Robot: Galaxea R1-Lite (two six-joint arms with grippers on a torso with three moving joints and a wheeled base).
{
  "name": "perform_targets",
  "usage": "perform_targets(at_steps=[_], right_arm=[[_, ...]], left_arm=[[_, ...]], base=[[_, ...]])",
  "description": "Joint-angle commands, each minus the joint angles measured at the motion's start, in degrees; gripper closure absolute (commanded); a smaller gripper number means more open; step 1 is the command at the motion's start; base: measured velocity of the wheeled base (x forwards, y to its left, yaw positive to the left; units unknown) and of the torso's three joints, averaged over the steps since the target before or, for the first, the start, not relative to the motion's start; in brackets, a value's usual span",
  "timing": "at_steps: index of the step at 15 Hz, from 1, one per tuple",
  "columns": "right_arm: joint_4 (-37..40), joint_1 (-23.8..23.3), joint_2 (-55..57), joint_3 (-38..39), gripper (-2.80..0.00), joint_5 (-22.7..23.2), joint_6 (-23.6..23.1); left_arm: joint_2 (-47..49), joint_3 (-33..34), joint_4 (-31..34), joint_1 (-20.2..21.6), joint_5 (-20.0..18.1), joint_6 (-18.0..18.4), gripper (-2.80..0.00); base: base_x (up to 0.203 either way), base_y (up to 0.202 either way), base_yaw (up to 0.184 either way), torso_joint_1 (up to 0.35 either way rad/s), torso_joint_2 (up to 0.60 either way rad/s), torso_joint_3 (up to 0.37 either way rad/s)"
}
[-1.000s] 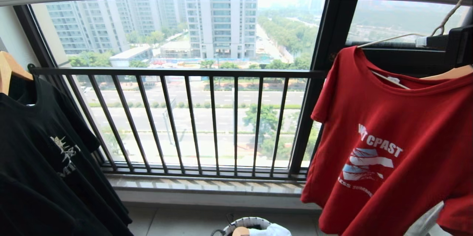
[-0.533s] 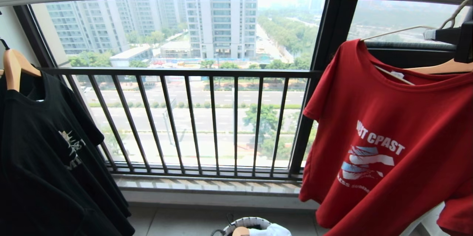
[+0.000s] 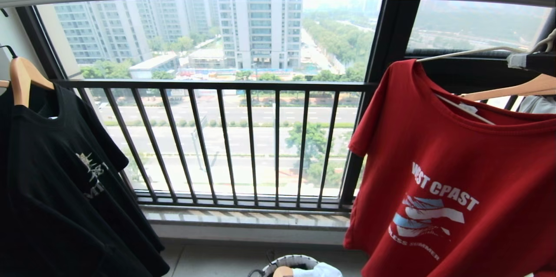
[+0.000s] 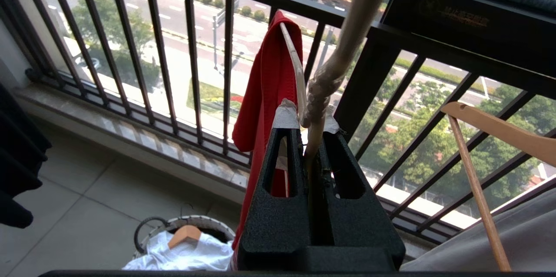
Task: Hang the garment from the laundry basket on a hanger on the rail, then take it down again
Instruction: Take the clothes off the clothes rack
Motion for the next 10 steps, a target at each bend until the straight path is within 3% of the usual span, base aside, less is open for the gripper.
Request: perform_targets(at_steps=[1,4,7,10], right_arm=[[0.02,1.08,-4.54,5.58,0.0,1.85,-0.02],[-1.8,1.74,-6.93,14.26,0.0,7.09,-0.07],[-10.5,1.81,-6.76,22.5,0.0,15.53,0.08],[-15.04,3.01,-3.73,26.31,0.0,18.71,1.53]], left_arm=[[0.04,0.0,0.0,0.0,0.05,-0.05,0.0],[0.04,0.0,0.0,0.0,0.05,-0.05,0.0],[0.04,0.0,0.0,0.0,0.05,-0.05,0.0],[0.0,0.0,0.0,0.0,0.05,-0.02,0.0]], base=[[0.0,0.0,0.0,0.0,0.0,0.0],[0.0,0.0,0.0,0.0,0.0,0.0],[0.0,0.0,0.0,0.0,0.0,0.0],[0.0,0.0,0.0,0.0,0.0,0.0]])
